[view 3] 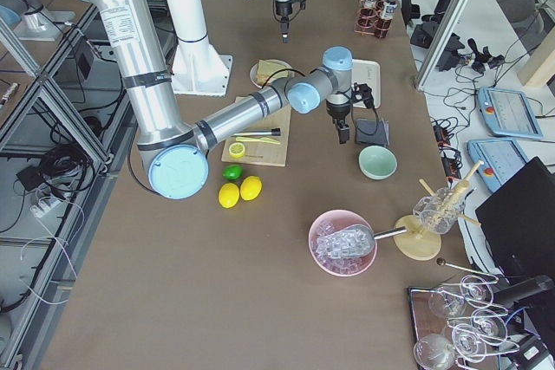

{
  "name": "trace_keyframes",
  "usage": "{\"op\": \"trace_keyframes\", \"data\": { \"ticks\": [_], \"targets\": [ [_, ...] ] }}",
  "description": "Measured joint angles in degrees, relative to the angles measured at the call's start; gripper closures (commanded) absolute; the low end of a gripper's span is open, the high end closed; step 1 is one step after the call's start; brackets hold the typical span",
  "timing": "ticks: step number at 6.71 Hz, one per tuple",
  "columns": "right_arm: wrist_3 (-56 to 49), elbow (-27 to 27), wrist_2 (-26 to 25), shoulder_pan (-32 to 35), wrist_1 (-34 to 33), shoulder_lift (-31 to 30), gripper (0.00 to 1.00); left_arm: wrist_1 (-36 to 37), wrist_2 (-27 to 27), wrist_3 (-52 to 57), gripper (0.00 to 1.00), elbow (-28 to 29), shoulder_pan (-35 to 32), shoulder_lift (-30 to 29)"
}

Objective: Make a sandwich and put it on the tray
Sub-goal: 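Open the right gripper and withdraw the right arm to rest, then lower the left gripper to grasp the white plate's rim nearest it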

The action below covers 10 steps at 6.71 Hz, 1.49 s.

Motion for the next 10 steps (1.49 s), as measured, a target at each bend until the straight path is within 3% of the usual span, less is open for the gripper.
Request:
{"op": "trace_keyframes", "data": {
  "ticks": [1, 3, 6, 10],
  "targets": [
    [-9.7, -0.2, 3.2, 6.0, -4.4, -0.8, 0.0, -0.2, 1.7, -1.0, 0.05, 0.1, 2.2, -0.3],
    [-23.7, -0.3, 7.6, 14.0, -10.5, -3.4, 0.0, -1.1, 4.2, -2.0, 0.37, 0.7, 5.2, -1.3],
    [-28.7, -1.7, 7.2, 17.4, -11.5, -7.5, 0.0, -4.7, 4.5, -2.1, 0.45, 5.4, 5.7, -4.0],
    [-28.7, -3.7, 7.6, 18.8, -11.7, -8.0, 0.0, -5.3, 4.5, -1.8, 0.54, 7.8, 5.7, -4.9]
  ]
}}
